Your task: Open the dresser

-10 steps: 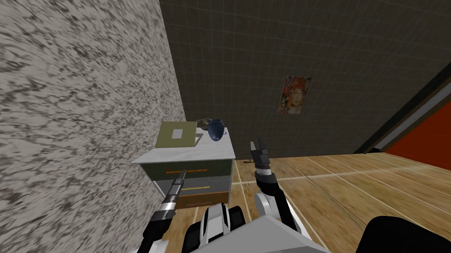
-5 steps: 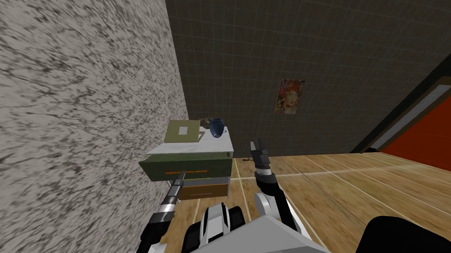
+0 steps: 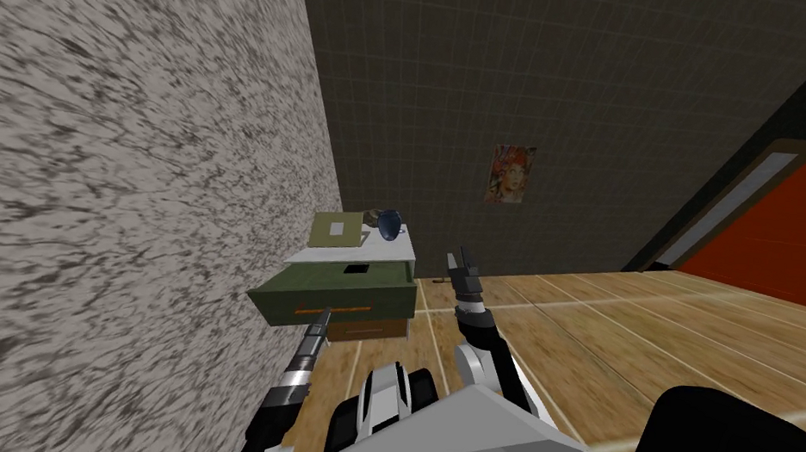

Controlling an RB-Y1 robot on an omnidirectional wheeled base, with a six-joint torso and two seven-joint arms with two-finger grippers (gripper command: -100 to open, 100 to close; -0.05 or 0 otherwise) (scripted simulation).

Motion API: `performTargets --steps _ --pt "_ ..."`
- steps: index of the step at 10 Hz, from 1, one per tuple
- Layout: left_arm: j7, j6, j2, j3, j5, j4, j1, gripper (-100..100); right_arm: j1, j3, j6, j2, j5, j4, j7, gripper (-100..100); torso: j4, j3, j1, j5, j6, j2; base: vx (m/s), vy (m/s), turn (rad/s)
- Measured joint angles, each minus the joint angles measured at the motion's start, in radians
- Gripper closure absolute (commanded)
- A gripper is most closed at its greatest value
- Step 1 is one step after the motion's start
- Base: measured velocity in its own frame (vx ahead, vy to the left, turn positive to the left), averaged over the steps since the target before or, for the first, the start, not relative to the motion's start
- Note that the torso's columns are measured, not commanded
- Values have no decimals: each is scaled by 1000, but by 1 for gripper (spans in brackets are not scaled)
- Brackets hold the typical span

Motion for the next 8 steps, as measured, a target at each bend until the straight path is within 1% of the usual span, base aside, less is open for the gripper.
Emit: performTargets --steps 2,3,5,8 --pt "5 -6 7 -7 -2 -16 16 100 0 0 0 0 0 0 0 0 1 5 4 2 -2 6 -203 35 28" --pt "6 -12 9 -9 -3 -18 25 -100 0 0 0 0 0 0 0 0 0 3 3 2 -1 3 -127 -11 -114" --pt "19 24 20 8 1 -48 27 -100 0 0 0 0 0 0 0 0 1 -2 -3 -1 2 -4 -22 -16 -78" --pt "36 87 32 30 6 -114 25 -100 0 0 0 0 0 0 0 0 3 4 -2 0 2 6 -19 -21 -102"
